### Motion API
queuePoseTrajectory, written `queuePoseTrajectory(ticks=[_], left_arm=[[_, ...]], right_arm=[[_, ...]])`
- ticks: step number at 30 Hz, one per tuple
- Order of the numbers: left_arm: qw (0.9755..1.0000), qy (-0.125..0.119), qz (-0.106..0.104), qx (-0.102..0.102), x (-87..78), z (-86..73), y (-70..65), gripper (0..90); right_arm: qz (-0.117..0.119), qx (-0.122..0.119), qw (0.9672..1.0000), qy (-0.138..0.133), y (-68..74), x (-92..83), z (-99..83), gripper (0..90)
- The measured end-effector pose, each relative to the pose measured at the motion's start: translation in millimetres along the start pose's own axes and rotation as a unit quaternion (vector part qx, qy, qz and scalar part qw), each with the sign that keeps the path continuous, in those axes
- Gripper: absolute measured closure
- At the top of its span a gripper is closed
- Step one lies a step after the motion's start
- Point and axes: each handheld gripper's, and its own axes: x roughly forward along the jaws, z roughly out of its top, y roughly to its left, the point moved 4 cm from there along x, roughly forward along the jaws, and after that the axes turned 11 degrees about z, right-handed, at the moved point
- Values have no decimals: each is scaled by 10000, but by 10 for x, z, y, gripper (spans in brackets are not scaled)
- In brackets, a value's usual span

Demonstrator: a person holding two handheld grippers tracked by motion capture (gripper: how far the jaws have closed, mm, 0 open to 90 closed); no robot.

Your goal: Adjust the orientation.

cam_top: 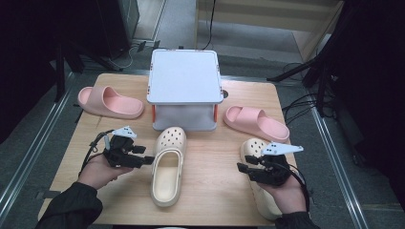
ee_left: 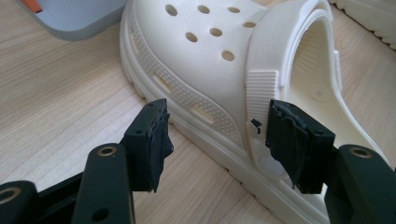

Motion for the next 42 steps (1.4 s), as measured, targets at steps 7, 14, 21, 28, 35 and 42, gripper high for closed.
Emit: queuePoseTrajectory(ticks=[7,14,21,28,35,42], left_arm=[[10000,47,1,-29,42,43,30,385],[10000,88,7,-16,53,51,43,385],[10000,96,24,-3,55,49,42,384],[9999,94,35,-14,59,50,43,384],[9999,134,56,0,59,44,44,383],[9999,129,70,-11,54,23,40,382]], right_arm=[[-284,224,9992,-152,-108,-312,-185,545],[-589,370,9973,-221,-272,-528,-310,497],[-883,669,9937,-144,-528,-695,-500,433],[-917,894,9917,131,-673,-558,-608,443],[-1058,951,9890,406,-815,-380,-629,527],[-1363,771,9868,415,-811,-350,-583,697]])
